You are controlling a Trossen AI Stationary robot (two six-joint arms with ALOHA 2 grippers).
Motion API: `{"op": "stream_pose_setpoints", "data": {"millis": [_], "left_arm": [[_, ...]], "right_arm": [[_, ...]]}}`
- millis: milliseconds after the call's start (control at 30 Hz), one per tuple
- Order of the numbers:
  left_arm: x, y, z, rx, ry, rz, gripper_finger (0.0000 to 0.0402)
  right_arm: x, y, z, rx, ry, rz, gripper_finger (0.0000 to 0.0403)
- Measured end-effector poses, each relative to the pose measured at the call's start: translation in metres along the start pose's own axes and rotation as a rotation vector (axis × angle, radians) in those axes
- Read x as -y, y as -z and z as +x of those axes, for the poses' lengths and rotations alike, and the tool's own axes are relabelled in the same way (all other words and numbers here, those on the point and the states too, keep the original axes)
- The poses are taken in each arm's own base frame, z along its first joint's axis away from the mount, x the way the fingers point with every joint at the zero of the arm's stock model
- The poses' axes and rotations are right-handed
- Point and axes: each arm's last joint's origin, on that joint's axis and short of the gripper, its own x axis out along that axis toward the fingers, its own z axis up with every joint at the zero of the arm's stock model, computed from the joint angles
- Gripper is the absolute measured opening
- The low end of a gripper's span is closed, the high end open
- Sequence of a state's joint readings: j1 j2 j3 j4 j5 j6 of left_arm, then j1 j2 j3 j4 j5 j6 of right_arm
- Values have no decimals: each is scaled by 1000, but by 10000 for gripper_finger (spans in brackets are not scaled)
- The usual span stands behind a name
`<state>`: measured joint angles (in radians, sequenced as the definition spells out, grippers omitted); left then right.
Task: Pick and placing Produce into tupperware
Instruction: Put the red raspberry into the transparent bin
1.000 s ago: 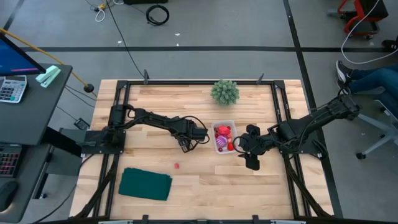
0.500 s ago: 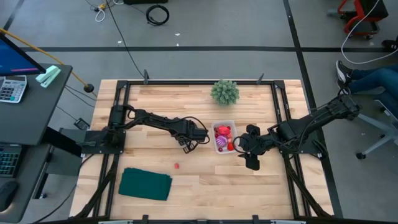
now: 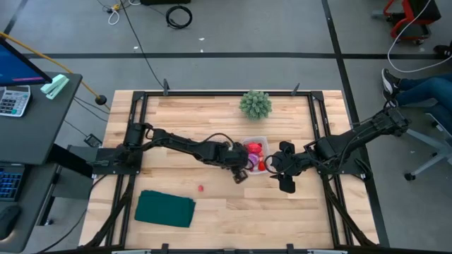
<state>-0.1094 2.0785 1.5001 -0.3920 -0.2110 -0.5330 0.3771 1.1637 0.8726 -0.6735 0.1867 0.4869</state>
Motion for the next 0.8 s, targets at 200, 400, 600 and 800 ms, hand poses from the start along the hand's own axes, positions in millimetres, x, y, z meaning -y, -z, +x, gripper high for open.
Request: {"op": "stream_pose_setpoints", "data": {"millis": [200,400,600,800], "left_arm": [[12,-14,-3,159,93,2,115],[10,-17,-3,179,89,3,110],[1,-29,4,250,102,-33,108],[-9,-29,12,226,68,-16,132]], "right_arm": [[0,0,0,0,0,-1,236],[0,0,0,0,0,-17,236],[0,0,0,1,0,-17,236],[0,0,0,1,-1,-18,236]]}}
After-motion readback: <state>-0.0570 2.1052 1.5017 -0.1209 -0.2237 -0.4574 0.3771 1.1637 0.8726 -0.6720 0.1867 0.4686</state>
